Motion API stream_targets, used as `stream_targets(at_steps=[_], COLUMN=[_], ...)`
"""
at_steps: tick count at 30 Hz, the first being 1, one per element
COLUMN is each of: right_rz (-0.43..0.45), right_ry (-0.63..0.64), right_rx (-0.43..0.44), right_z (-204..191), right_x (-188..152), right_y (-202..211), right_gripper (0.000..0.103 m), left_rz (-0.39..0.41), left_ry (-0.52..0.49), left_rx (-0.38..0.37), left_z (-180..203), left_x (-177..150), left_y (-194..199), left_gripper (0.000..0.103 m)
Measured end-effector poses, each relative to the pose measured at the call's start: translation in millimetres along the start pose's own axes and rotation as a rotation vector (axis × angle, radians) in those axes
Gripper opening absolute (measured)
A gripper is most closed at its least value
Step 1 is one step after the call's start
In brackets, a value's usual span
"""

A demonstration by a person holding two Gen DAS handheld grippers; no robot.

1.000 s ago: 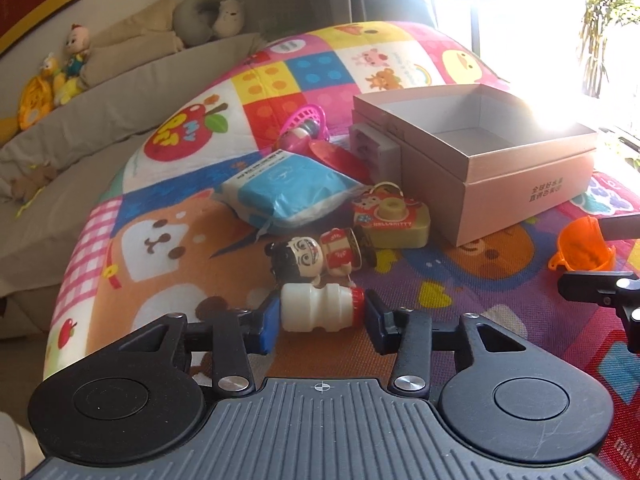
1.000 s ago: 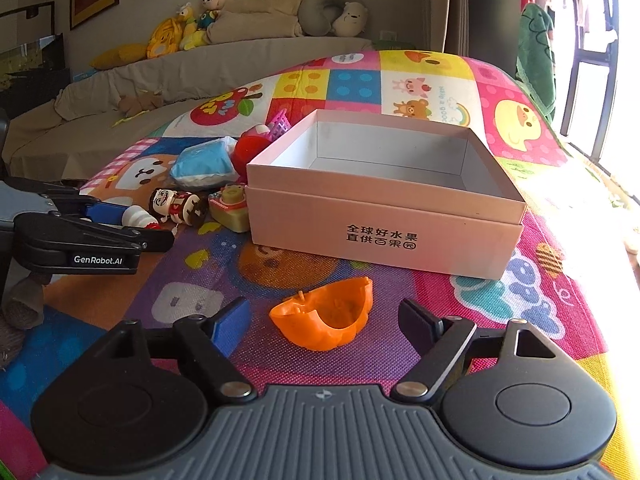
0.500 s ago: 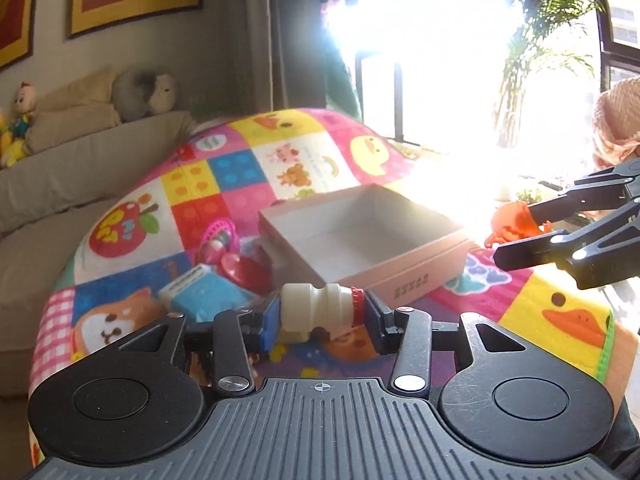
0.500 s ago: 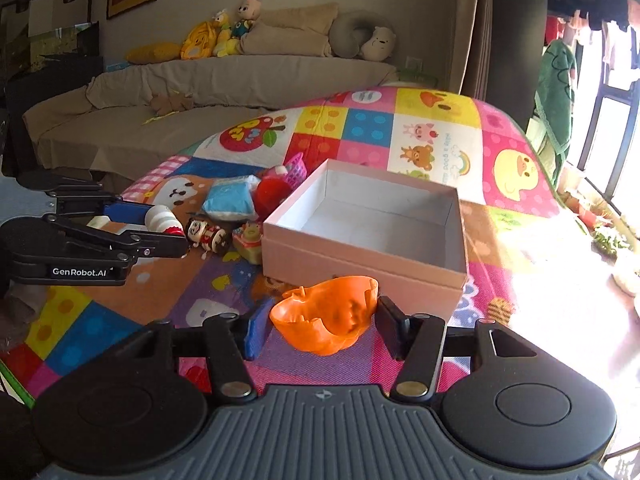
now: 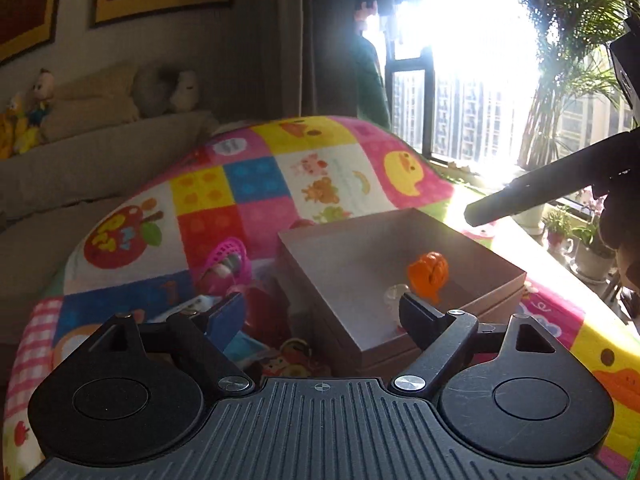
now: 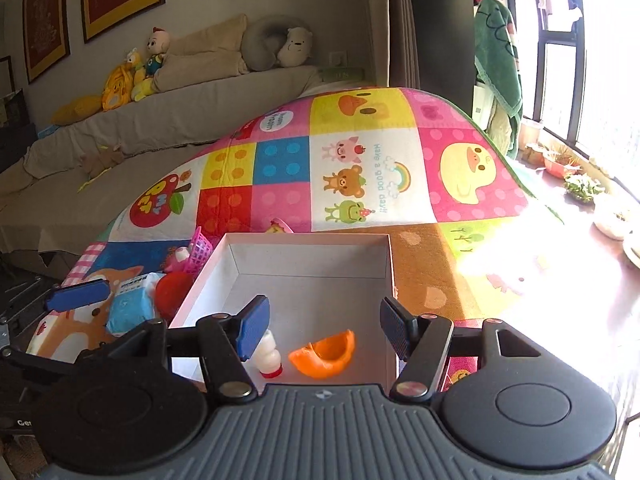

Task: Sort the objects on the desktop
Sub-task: 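Drop orange cup into box with right tool while left tool drops bottle in, then grasp the pink-lidded yellow toy with the right tool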

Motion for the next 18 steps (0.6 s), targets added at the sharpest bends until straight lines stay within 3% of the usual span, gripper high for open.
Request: stream_targets(at_steps=[5,12,18], right_rz=[-0.062,-0.179,-0.336], right_ry=[-0.033,0.008,-0.201], right_rx=[0.046,0.025,-0.072], right_z=[-12,-38,-6], right_x=[27,81,77], right_y=[-38,-143,-244], right_gripper=[0.069,0.069,0.072], left_rz=[-0.089,-0.069,-0.081], left_ry=[0.116,0.255,0.289], left_rx=[0.082,0.103,0.075], left_z=[-44,-78,-80], left_x=[-47,-56,-60], left_y=[-5,-9,-11], left_gripper=[0.090,0.095,0.096])
Point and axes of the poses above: each gripper's, at about its wrist camera, not at the fingertips, and y roughly against the way its jaws point, z to its right, x to its top, the point moved 9 cm from there along -y, roughly the way its jaws point, and after that the axes turned 12 degrees about x, right-handed, at the moved point
